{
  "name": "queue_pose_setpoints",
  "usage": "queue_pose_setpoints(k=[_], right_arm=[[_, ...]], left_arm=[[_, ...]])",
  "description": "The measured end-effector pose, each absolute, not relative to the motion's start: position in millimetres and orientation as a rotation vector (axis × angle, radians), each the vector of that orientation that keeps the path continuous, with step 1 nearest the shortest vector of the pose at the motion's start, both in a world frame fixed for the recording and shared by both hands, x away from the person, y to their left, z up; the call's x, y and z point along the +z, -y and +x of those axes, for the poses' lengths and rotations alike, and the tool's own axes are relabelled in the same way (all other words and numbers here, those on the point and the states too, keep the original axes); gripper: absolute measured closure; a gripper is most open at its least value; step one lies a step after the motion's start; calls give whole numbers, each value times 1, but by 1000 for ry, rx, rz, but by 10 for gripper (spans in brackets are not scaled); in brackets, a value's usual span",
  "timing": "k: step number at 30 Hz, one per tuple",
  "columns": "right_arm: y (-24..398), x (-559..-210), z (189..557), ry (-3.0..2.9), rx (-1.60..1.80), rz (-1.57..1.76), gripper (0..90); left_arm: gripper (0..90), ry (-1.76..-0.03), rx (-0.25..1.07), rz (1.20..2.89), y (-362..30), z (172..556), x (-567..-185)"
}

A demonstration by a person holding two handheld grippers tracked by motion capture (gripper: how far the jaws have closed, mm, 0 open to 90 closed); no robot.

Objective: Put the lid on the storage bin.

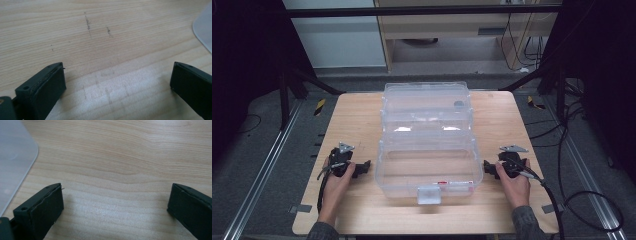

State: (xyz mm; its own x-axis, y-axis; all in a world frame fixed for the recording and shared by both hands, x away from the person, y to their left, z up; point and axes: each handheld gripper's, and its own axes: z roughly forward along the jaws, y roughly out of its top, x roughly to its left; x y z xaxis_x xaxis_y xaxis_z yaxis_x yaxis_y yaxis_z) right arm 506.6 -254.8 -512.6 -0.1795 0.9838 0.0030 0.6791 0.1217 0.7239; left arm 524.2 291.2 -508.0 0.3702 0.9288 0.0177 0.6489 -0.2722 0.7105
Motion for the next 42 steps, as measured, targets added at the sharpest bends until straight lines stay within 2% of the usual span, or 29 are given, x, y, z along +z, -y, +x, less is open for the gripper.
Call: queue_pose_setpoints(k=[9, 11, 21, 29, 30, 34, 37, 42], right_arm=[[258, -513, 502, -1960, 844, 1565, 6], [259, -512, 499, -1968, 858, 1536, 40], [257, -503, 485, -2026, 810, 1416, 77], [255, -462, 464, -2129, 754, 1267, 78], [255, -445, 461, -2152, 757, 1226, 68], [254, -418, 460, -2173, 800, 1176, 82], [248, -389, 468, -2217, 756, 1095, 126], [243, -367, 482, -2269, 693, 1004, 188]], left_arm=[[0, -1307, 554, 2057, -293, 518, -507], [17, -1316, 552, 2067, -292, 515, -505], [47, -1251, 540, 2100, -284, 506, -491], [37, -1087, 560, 2201, -276, 493, -451], [35, -1022, 541, 2212, -275, 489, -437], [37, -982, 530, 2212, -273, 485, -421], [39, -933, 519, 2201, -270, 483, -406], [45, -920, 468, 2238, -264, 484, -395]])
